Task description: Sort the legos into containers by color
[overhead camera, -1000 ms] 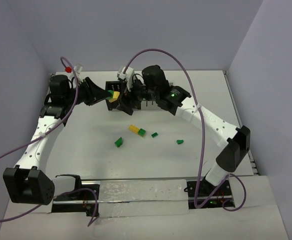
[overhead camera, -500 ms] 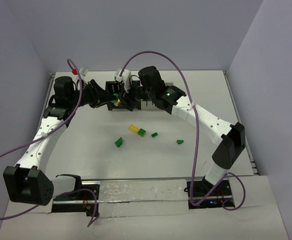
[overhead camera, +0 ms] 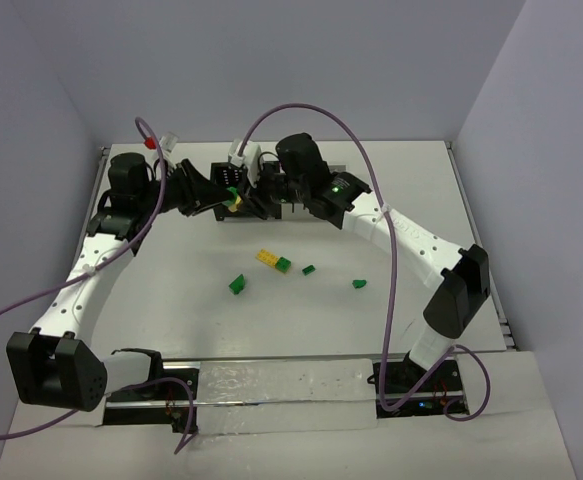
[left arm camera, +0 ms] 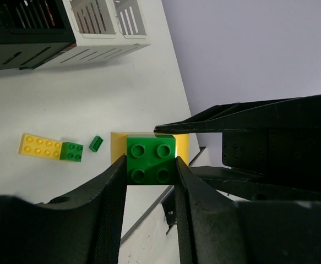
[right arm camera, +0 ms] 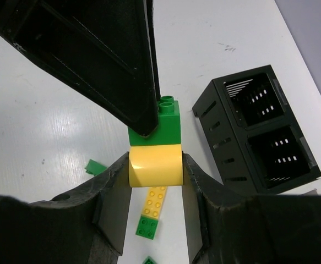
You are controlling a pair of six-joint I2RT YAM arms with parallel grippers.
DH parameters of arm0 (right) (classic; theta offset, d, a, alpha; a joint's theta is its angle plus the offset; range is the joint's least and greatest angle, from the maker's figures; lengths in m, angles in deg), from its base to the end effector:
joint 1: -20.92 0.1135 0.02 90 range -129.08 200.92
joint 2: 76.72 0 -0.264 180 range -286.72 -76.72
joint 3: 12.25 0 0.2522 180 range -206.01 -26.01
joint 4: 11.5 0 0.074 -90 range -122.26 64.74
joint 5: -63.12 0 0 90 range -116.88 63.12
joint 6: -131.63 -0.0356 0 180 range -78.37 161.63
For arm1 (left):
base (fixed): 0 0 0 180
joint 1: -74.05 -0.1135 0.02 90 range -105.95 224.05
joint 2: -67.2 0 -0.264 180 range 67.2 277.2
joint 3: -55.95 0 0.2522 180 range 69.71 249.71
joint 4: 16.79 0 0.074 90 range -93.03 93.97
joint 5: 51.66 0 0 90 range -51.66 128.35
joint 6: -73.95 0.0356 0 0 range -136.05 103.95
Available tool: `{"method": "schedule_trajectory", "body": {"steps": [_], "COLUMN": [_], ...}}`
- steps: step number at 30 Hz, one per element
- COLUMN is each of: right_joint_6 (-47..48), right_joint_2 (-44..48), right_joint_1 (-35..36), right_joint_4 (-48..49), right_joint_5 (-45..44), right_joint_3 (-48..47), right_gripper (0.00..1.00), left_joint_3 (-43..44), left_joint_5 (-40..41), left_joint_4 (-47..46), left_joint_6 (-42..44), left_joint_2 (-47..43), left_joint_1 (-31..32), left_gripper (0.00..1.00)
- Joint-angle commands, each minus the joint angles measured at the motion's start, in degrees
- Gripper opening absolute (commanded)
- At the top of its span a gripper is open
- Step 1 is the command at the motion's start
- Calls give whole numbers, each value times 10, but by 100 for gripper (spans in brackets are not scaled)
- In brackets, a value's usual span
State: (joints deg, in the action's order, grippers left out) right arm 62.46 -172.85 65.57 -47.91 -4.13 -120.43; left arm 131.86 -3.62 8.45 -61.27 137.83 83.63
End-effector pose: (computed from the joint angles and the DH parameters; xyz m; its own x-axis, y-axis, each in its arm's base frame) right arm 0.2693 0.2854 0.3846 0.0453 -0.4162 -0.9082 -0.9443 0.2787 -0.1749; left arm 0.2702 -0.0697 0.3515 -0.7648 -0.4062 -0.5001 0.2847 0.4831 -0.8279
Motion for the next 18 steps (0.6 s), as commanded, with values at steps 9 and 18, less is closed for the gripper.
{"method": "schedule_trajectory", "body": {"steps": [9,18], "right_joint_6": [45,-11], "right_joint_2": [82,147], "right_joint_1": [-34,-131], "right_joint_4": [-6,2], "right_joint_5": [-24,-38], "right_joint_3": [125,174], "right_gripper": [0,0], "left_joint_3": [120,213], "left_joint_5": [68,254], "left_joint_4": [-83,-119], "left_joint_6": [59,240], "left_joint_2": [77,213], "left_joint_1": [-46,106], "left_gripper": [0,0]}}
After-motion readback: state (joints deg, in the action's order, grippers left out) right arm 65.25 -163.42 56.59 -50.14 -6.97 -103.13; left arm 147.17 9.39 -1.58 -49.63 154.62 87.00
